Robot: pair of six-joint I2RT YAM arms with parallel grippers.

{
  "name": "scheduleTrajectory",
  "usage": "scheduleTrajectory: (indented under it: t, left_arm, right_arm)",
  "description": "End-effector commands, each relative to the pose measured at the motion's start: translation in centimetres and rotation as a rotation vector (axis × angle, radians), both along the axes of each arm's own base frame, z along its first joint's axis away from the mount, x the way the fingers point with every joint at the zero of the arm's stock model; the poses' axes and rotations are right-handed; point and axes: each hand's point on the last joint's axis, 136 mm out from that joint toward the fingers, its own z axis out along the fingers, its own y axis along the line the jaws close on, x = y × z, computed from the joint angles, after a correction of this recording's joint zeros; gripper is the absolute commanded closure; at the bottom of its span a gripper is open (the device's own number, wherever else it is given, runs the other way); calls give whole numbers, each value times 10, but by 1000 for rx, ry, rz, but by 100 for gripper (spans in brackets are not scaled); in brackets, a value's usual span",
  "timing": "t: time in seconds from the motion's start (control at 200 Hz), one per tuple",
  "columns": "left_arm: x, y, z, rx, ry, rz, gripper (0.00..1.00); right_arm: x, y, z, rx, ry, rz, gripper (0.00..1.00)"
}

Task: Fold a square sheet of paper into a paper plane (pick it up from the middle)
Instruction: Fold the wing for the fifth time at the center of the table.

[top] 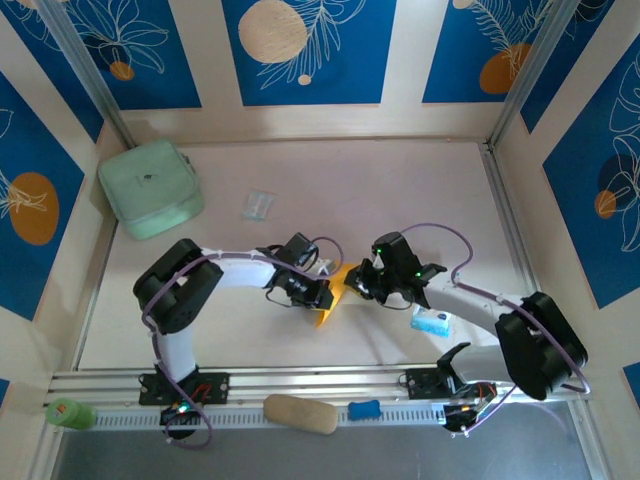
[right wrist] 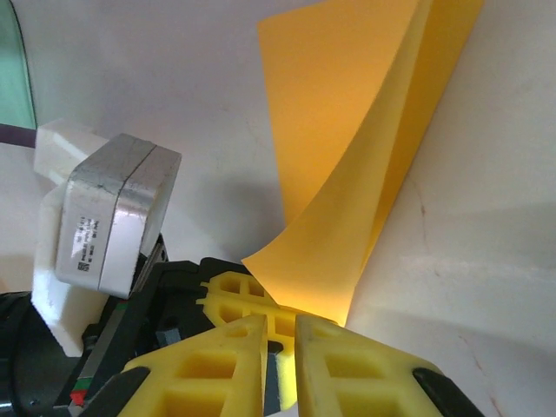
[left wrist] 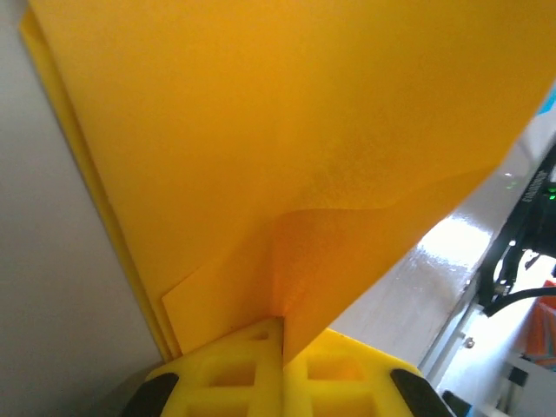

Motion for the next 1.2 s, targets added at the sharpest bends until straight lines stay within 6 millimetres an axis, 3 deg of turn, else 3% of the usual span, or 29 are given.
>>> scheduleTrajectory:
  t: [0.0, 0.28, 0.695, 1.195]
  left_arm:
    - [2, -4, 4, -81, 64, 38, 100]
    - [12, -1, 11, -163, 49, 92, 100]
    - [20, 6, 10, -280, 120, 182, 100]
    - [18, 19, -4, -245, 174, 254, 100]
  right_arm:
    - [1, 9, 0, 33, -16, 40, 85]
    - [16, 9, -6, 0, -76, 10, 87]
    - [33, 43, 2, 143, -83, 136, 87]
    - [49, 41, -18, 140, -45, 126, 87]
